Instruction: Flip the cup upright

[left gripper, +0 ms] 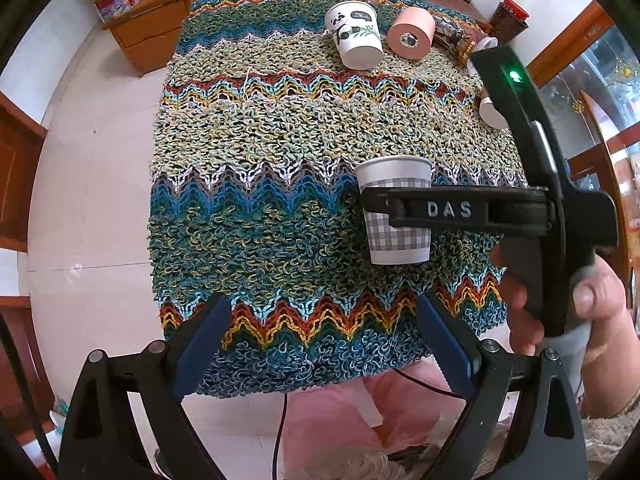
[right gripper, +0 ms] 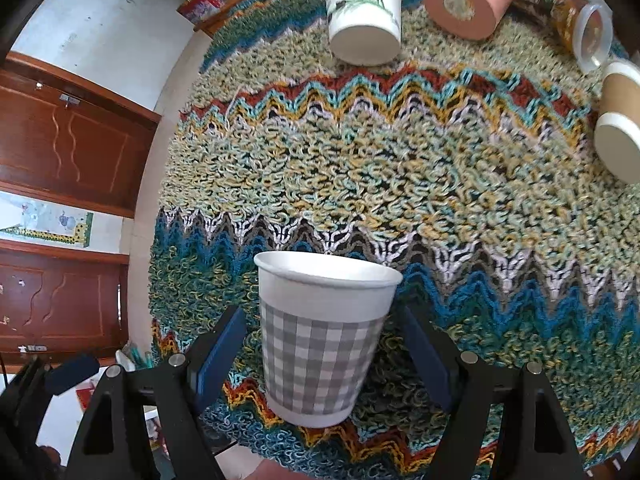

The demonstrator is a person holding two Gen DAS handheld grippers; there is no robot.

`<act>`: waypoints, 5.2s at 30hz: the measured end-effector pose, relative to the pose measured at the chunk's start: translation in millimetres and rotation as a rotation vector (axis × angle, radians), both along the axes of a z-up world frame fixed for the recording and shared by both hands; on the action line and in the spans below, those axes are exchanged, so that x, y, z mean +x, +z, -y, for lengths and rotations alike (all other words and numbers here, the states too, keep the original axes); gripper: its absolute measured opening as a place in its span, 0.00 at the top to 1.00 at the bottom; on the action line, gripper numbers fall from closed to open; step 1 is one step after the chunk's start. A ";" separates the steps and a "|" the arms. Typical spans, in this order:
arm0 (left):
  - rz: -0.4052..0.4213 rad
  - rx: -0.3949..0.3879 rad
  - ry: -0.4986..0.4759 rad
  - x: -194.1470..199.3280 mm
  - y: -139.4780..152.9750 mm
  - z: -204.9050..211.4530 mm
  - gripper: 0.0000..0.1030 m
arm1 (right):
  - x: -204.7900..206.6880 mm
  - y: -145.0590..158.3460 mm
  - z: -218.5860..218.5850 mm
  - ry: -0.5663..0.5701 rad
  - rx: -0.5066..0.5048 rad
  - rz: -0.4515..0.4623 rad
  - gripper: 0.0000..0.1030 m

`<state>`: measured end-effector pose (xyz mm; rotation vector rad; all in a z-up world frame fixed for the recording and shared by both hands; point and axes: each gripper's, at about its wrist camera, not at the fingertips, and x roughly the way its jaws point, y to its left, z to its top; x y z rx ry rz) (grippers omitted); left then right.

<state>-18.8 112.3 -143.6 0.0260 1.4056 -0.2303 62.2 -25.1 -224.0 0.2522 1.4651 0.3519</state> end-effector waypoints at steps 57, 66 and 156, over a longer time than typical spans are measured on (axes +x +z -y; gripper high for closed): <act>0.045 -0.040 0.005 -3.9 -13.0 -1.2 0.08 | -51.1 -2.5 -11.2 -0.087 -0.320 0.818 0.34; 0.059 -0.039 -0.002 -5.1 -13.4 -0.9 0.08 | -56.9 -16.3 -8.9 -0.080 -0.328 0.774 0.34; 0.171 0.063 0.097 -24.8 106.8 97.5 0.08 | -106.1 182.1 116.5 -0.109 -0.412 0.401 0.23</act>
